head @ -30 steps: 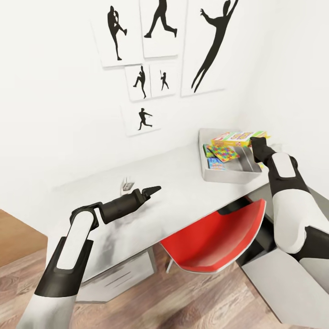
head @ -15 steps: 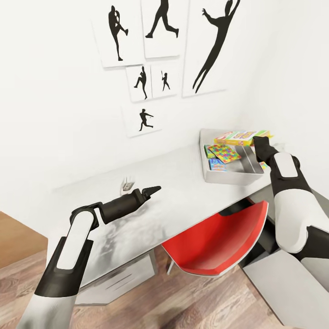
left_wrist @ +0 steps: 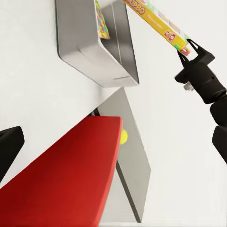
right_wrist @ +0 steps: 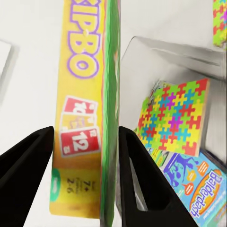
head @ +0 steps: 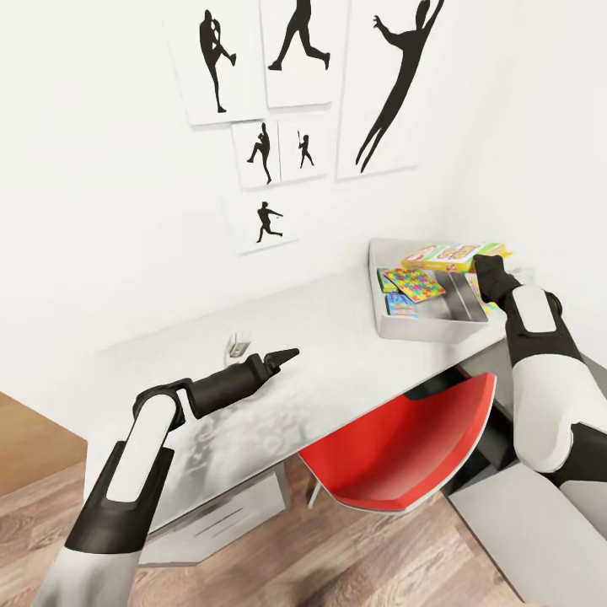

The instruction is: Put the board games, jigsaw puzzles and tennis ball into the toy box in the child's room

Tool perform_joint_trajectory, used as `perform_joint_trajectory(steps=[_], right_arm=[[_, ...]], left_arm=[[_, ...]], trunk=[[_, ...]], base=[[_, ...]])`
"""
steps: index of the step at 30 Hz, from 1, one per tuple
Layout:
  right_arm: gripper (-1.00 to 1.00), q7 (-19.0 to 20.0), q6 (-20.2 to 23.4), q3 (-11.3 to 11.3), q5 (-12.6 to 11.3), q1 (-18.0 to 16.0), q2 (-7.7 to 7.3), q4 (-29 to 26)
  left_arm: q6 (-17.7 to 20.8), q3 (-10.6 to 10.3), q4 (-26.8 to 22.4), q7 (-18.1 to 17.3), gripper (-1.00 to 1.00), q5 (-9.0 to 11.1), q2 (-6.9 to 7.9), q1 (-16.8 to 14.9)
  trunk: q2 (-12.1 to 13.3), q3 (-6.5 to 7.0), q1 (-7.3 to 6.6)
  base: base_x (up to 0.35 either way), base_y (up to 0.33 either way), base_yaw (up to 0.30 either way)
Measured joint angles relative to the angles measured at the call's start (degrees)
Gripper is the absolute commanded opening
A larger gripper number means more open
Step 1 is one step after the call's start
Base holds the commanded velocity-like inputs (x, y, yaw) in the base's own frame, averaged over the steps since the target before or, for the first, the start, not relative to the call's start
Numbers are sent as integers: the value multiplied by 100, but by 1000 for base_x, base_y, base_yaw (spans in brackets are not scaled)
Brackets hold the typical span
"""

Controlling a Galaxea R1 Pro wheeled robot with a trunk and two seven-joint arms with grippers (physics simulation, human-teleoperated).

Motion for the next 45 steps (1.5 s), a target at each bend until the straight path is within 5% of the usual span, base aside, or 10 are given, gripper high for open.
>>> perform_joint_trajectory(steps=[20, 38, 41, 45], right_arm=[[-100, 379, 658, -2, 43, 545, -637, -639], [-100, 379, 1143, 0, 45, 545, -638, -697], [-100, 287, 1047, 21, -15, 449, -540, -600], [-100, 154, 920, 79, -81, 318, -666, -478]], left_arm=[[-229, 38, 343, 11, 100, 47, 19, 44], [-229, 38, 343, 11, 100, 47, 19, 44], [-132, 101, 250, 17, 100, 15, 68, 36], [-3, 232, 120, -3, 100, 2, 142, -92]], trunk=[[0, 0, 0], [0, 0, 0], [0, 0, 0], [0, 1, 0]], base=[[0, 0, 0], [0, 0, 0], [0, 0, 0], [0, 0, 0]])
